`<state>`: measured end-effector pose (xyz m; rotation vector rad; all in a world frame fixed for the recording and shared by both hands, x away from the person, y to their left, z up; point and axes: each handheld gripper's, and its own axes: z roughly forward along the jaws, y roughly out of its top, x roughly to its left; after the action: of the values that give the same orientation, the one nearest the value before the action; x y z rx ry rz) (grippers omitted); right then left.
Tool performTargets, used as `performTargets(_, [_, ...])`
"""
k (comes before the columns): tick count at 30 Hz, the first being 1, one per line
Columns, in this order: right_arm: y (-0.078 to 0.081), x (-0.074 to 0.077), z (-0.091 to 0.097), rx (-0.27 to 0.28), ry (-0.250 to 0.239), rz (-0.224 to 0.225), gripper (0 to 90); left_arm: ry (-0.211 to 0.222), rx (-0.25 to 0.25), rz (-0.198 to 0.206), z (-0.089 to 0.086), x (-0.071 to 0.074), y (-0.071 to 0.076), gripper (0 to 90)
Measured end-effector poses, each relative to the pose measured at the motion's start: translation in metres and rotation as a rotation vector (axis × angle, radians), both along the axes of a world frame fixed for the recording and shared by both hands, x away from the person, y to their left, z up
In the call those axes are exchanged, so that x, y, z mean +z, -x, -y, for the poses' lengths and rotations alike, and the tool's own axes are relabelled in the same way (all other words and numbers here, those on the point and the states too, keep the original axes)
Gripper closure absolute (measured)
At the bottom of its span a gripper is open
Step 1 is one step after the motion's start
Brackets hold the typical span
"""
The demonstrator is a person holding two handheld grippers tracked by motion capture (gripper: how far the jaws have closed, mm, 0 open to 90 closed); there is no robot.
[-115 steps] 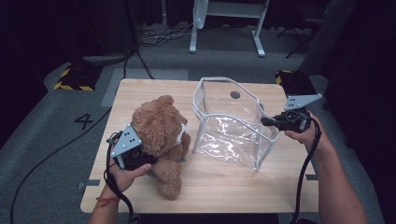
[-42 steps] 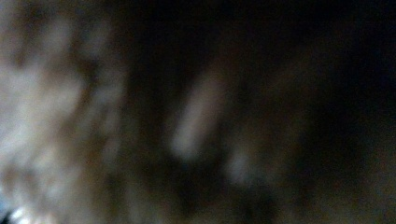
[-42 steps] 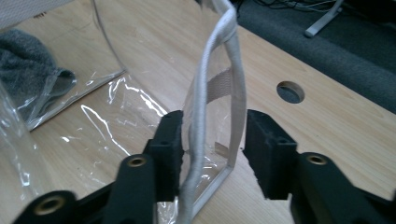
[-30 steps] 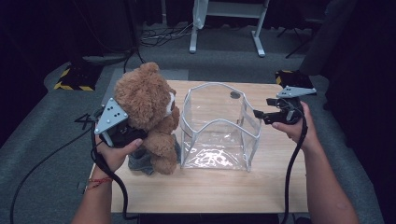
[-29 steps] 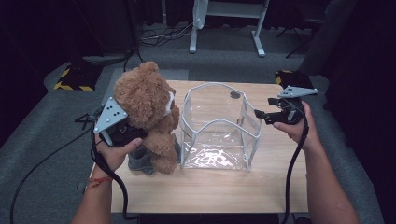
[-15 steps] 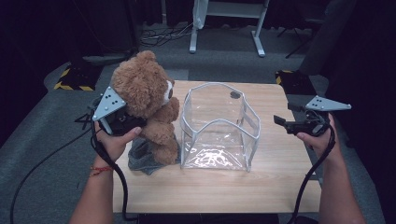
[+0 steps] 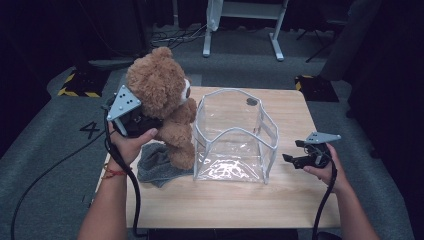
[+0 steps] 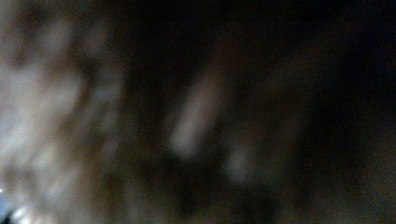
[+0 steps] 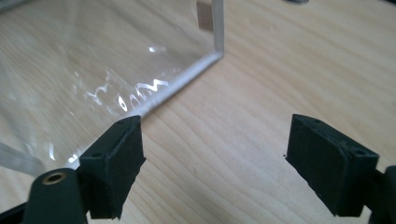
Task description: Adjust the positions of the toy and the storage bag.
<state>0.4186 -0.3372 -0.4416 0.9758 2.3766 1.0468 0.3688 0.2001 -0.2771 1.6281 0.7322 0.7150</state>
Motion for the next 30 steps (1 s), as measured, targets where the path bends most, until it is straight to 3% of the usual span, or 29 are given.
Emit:
performTargets(6, [-0.006,-0.033,0.002,-0.017,0.01,-0.061,19.1,0.009,0.003,0.049,-0.001,0.022,-0.004,43.0])
performTargets(11, [-0.011,-0.05,0.003,-0.028,0.059,-0.093,19.9,0.028,0.014,0.081,-0.002,0.04,-0.006,43.0])
performTargets(20, [-0.009,-0.058,0.006,-0.048,0.017,-0.085,16.6,0.051,-0.013,0.119,0.006,0.064,-0.006,43.0])
performTargets(26, [-0.01,-0.062,0.007,-0.067,-0.019,-0.047,16.3,0.053,-0.055,0.139,0.019,0.078,-0.009,43.0])
performTargets(30, [-0.009,-0.062,0.006,-0.072,-0.017,-0.045,16.3,0.089,-0.088,0.141,0.032,0.086,-0.012,43.0])
